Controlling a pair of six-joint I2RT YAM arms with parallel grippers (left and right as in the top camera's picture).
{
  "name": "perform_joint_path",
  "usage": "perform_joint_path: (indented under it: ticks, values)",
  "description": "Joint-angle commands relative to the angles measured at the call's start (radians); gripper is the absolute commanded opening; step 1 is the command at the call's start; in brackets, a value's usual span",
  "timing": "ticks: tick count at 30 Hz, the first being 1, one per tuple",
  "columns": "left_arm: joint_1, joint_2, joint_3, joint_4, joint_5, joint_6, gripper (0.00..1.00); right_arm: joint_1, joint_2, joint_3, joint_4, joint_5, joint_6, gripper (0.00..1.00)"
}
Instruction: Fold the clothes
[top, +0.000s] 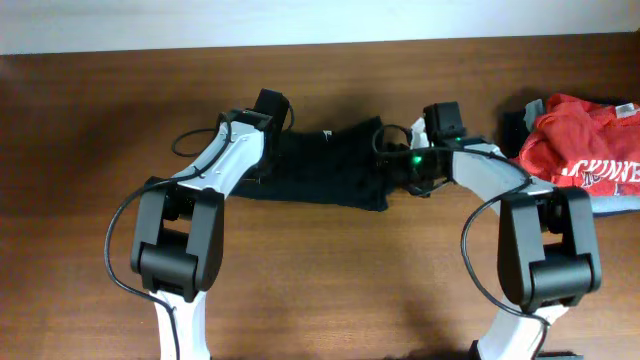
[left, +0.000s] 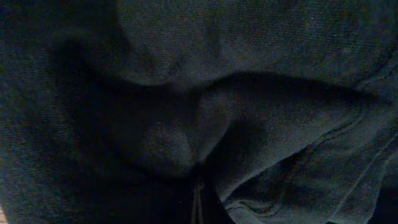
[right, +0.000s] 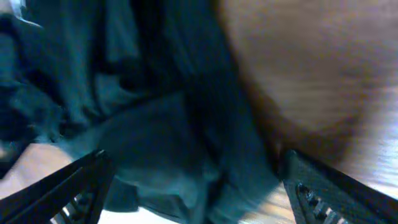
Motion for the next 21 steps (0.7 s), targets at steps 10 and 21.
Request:
perform_joint_path:
  ticks: [10,21]
  values:
    - [-0.003,0.046,-0.042,0.003,0.048,-0.017,0.01,0.077,0.109,-0.014,0.165,-0.035,0.183,0.84]
    - [-0.003,0.046,-0.042,0.003,0.048,-0.017,0.01,0.077,0.109,-0.014,0.257,-0.021,0.192,0.63]
